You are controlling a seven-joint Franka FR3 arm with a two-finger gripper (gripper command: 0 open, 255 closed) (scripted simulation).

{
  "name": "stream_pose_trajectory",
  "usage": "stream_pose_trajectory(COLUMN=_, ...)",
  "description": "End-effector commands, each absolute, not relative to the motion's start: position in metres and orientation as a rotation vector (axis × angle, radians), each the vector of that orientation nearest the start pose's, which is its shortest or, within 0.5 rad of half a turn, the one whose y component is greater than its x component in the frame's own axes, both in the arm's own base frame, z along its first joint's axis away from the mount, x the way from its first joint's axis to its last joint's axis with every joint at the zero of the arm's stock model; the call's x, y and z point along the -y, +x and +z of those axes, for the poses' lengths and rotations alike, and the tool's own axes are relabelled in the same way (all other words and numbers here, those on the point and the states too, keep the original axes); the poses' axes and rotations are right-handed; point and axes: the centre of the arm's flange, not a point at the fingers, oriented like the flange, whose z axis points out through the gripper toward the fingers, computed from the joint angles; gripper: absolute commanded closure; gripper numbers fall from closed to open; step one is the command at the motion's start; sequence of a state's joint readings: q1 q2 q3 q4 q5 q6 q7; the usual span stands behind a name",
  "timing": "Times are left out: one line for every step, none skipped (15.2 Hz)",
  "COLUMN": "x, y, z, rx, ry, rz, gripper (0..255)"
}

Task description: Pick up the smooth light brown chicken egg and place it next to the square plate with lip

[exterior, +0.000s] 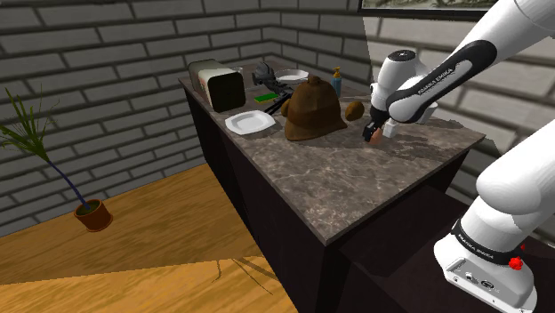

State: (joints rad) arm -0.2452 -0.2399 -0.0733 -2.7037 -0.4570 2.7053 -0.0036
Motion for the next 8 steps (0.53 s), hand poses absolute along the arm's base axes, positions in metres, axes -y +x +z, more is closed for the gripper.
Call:
stream_pose_trajectory(x=0.116, y=0.402, z=0.327, rx=0.130, ry=-3.380, rz=-0.340, gripper=255)
stream_pose_trajectory(x=0.116, y=0.402, z=0.327, rx=0.130, ry=-3.380, rz=-0.340, gripper=255)
stream_pose_trajectory(x=0.116, y=0.402, z=0.327, rx=0.130, ry=-3.380, rz=-0.340, gripper=255)
stream_pose_trajectory(x=0.116, y=0.402, z=0.332, rx=0.130, ry=-3.380, rz=-0.340, gripper=255)
stream_pose_trajectory(x=0.116, y=0.402, z=0.337, rx=0.130, ry=-3.380, rz=-0.340, gripper=255)
stream_pose_trajectory(x=0.116, y=0.402, z=0.343, rx=0.130, ry=-3.380, rz=-0.340, gripper=255)
stream_pose_trajectory(x=0.116, y=0.402, z=0.348, rx=0.130, ry=-3.380, rz=-0.340, gripper=255)
stream_pose_trajectory(x=0.116, y=0.402, z=0.353, rx=0.130, ry=-3.380, rz=-0.340, gripper=255)
